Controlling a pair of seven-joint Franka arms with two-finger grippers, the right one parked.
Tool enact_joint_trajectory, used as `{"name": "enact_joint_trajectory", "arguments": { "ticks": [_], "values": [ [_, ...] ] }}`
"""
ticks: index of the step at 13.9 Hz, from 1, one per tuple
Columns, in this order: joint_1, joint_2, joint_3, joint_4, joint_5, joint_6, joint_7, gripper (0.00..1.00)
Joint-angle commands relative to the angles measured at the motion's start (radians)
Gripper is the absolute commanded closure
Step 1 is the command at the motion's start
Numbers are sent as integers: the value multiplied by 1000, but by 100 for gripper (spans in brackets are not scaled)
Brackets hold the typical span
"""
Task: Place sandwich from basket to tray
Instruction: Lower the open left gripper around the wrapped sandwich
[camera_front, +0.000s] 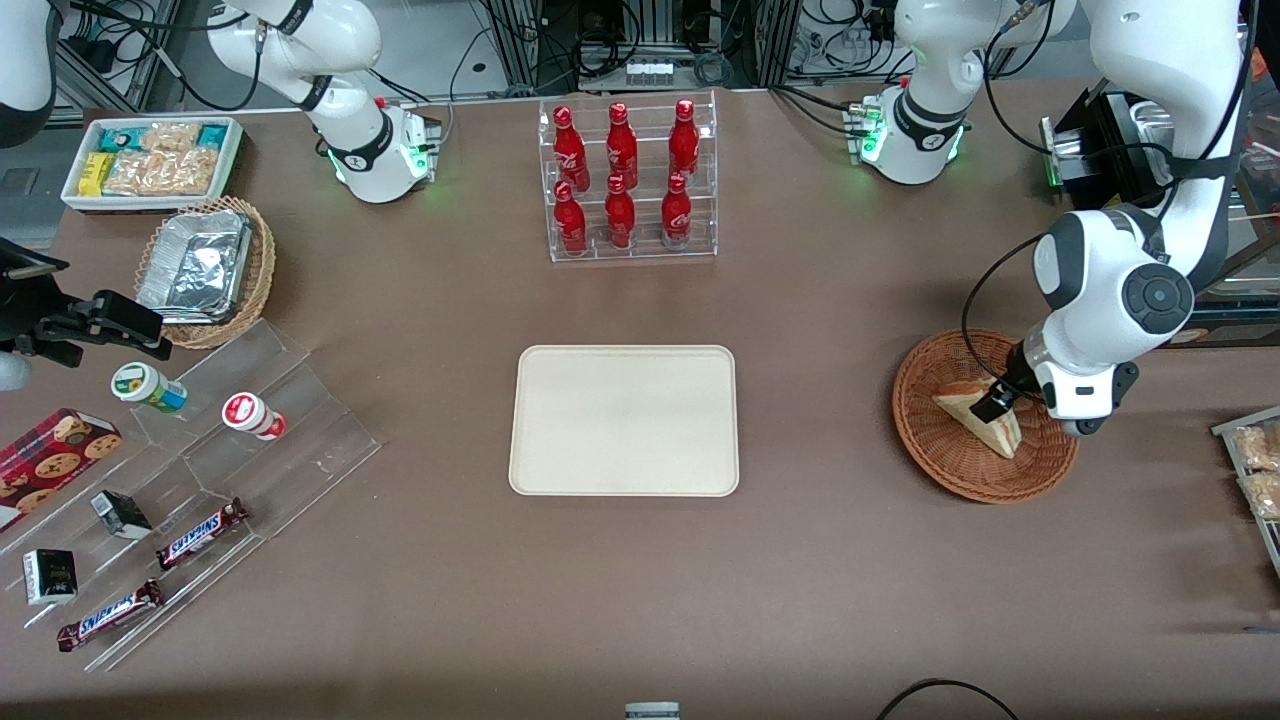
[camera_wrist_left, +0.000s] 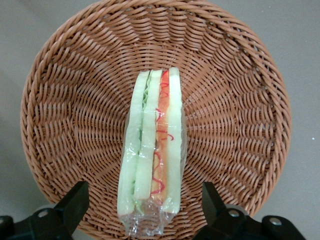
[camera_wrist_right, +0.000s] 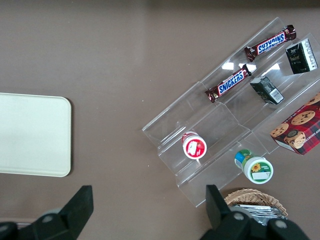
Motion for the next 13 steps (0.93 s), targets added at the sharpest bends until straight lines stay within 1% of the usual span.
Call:
{"name": "enact_joint_trajectory", "arguments": {
  "ticks": [1,6,7,8,9,11,12,13],
  "values": [
    [1,13,-3,-13,-1,40,-19,0],
    [3,42,-3,-13,-1,60,-19,0],
    [3,50,-1,-15,-1,78,-19,3],
    [3,56,-3,-15,-1,83,-21,9],
    [1,62,-3,-13,-1,83,-21,21],
    [4,64,-1,-15,-1,83,-21,56],
    [6,62,-1,-13,-1,83,-21,70],
    [6,62,-3,-12,-1,81,-21,81]
  ]
}}
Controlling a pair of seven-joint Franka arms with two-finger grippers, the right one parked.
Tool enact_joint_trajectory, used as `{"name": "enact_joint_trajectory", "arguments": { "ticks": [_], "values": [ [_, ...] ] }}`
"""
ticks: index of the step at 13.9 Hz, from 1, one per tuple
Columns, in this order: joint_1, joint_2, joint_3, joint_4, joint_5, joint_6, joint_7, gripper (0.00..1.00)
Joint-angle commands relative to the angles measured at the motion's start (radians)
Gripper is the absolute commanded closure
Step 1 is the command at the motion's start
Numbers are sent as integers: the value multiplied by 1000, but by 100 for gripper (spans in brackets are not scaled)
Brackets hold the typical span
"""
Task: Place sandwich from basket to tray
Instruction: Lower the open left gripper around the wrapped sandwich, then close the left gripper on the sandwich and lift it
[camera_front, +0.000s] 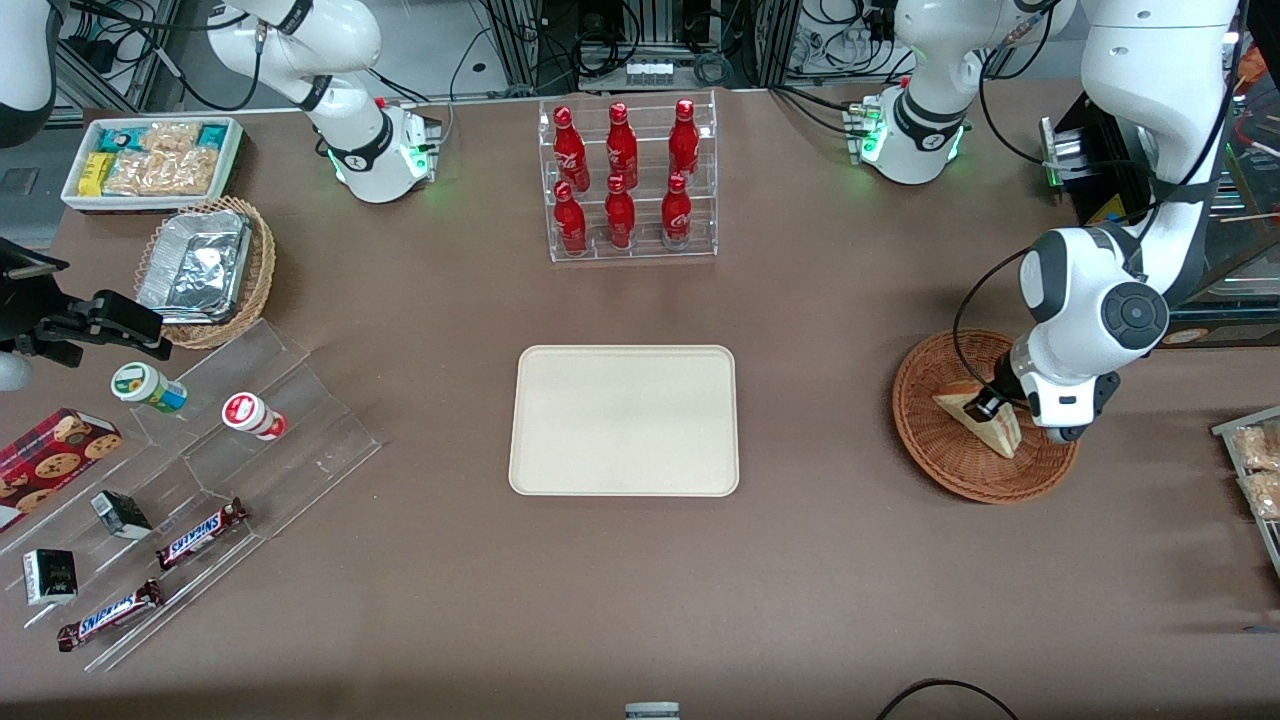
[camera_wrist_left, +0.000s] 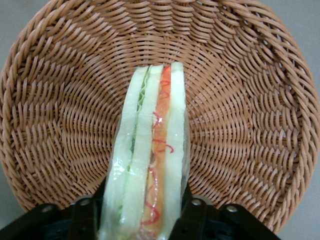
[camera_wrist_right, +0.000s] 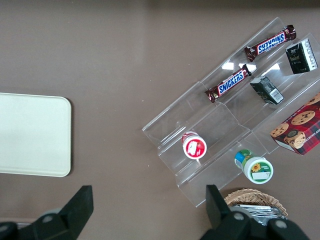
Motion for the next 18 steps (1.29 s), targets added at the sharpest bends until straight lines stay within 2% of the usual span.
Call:
{"name": "enact_joint_trajectory", "arguments": {
  "ticks": [1,4,8,12,18],
  "values": [
    [4,-7,-2,-2,-2,12,-16,84],
    [0,-24,-4,18,-2,-8,-26,84],
    [-6,-75,-4,93,8,-177,-13,84],
    [-20,-90,-14,231,8,-377,-6,84],
    [-106,-101,-16,365,7,-560,-8,84]
  ]
}}
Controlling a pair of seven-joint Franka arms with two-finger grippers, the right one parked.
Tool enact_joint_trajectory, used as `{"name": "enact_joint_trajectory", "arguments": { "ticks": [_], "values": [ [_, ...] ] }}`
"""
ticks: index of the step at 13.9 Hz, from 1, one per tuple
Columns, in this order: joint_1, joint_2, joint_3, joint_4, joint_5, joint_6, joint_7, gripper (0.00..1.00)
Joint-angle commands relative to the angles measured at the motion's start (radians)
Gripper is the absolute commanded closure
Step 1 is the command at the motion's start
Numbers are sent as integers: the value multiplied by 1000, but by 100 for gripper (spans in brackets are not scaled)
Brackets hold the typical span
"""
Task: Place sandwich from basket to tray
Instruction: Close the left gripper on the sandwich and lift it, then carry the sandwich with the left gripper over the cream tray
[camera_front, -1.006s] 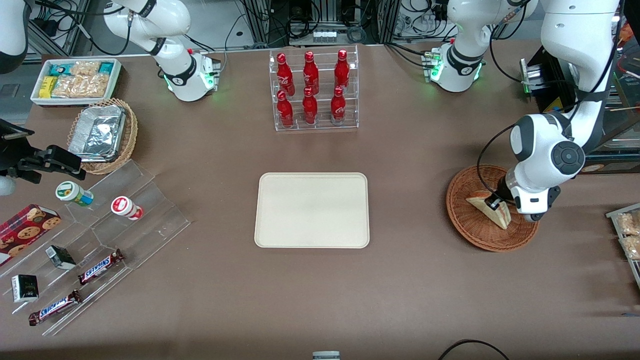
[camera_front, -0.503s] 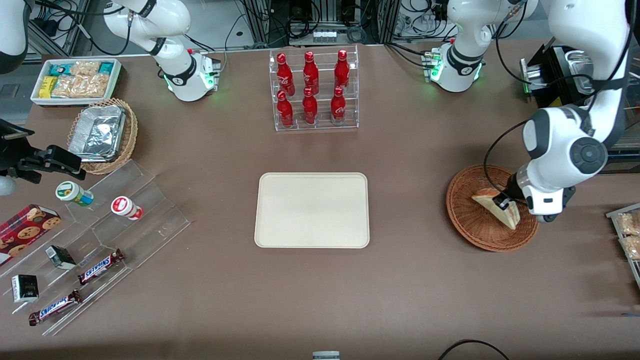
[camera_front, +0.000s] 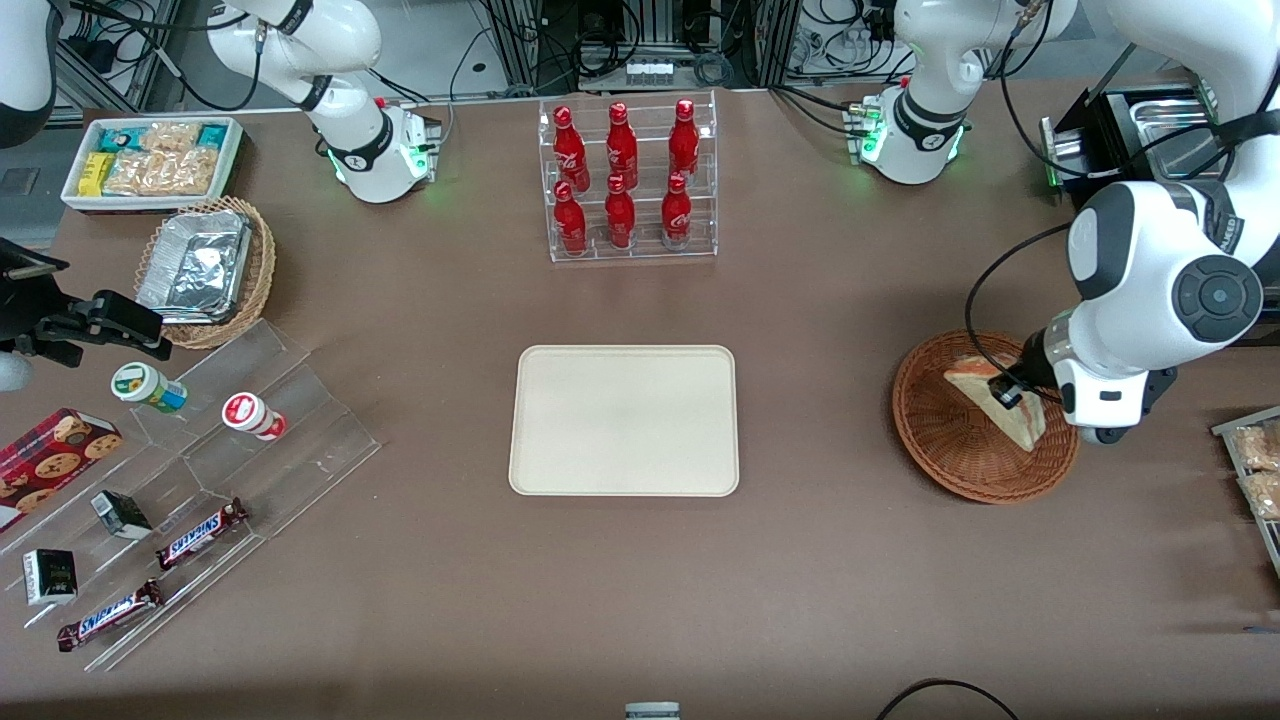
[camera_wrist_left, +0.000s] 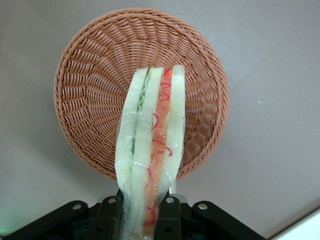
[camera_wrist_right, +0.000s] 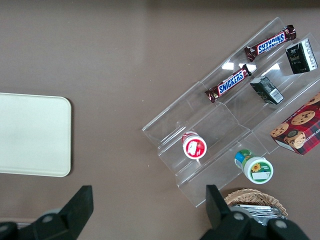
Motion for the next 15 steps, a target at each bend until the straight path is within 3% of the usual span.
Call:
{"name": "enact_joint_trajectory", "arguments": {
  "ticks": [1,6,15],
  "values": [
    [-42,-10,6,51,4,-66,-3,84],
    [-121,-9,5,141,1,-147,-2,84],
    [-376,4,5,184,-10,-129,-6,84]
  ]
}}
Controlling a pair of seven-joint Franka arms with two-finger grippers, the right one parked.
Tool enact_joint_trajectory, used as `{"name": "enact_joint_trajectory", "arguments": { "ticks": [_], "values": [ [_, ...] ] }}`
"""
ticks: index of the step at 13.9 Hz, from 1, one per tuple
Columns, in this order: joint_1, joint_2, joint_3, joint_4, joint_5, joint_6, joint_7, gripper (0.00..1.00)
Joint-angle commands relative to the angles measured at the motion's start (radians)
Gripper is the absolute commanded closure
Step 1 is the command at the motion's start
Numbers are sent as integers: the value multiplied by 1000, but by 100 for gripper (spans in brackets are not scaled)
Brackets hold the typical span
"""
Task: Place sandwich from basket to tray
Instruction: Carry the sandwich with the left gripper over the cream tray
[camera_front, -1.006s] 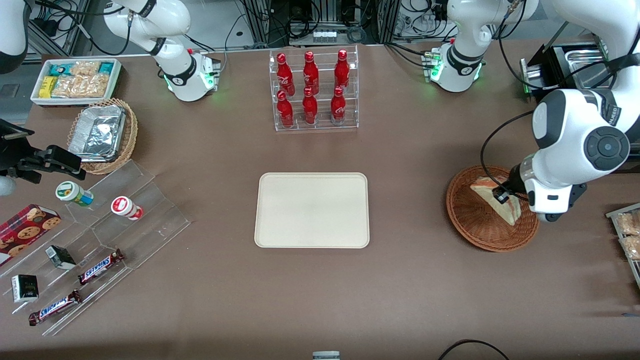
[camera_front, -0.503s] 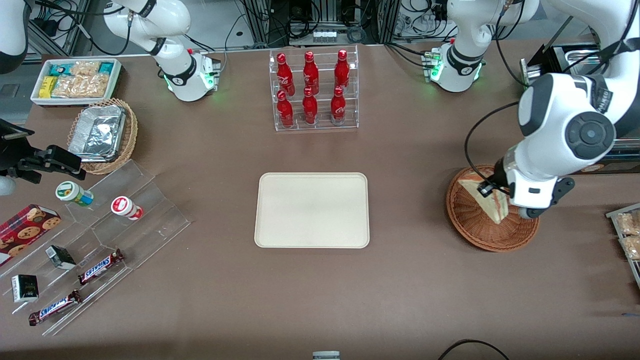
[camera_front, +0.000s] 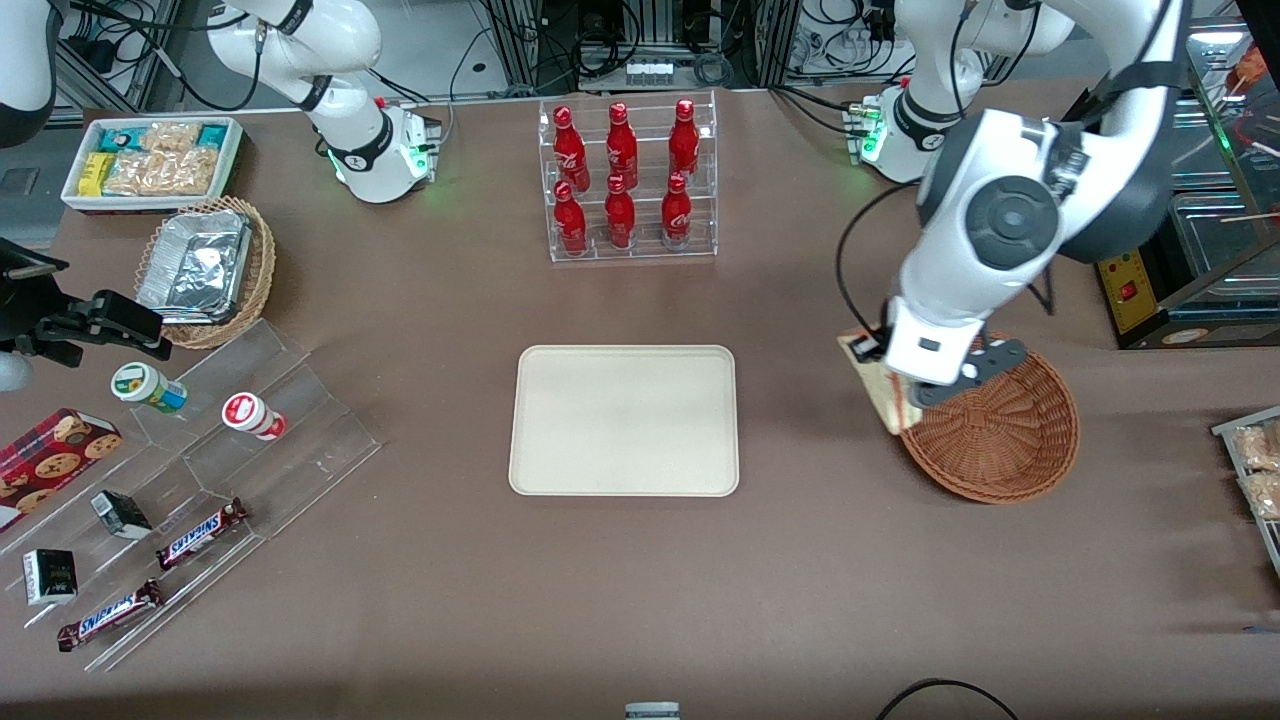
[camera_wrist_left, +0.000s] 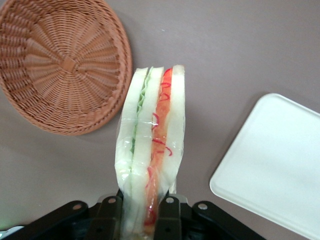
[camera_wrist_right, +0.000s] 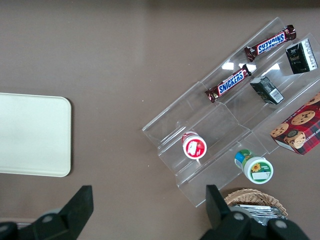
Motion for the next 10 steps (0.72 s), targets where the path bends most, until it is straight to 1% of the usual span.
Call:
{"name": "enact_joint_trajectory", "arguments": {
  "ticks": [1,4,8,10],
  "values": [
    [-76,18,12,40,-8,4,2,84],
    [-148,58,14,45,1,74,3,84],
    [-217,107,14,54,0,124,40,84],
    [-260,150,14,81,1,131,42,84]
  ]
}}
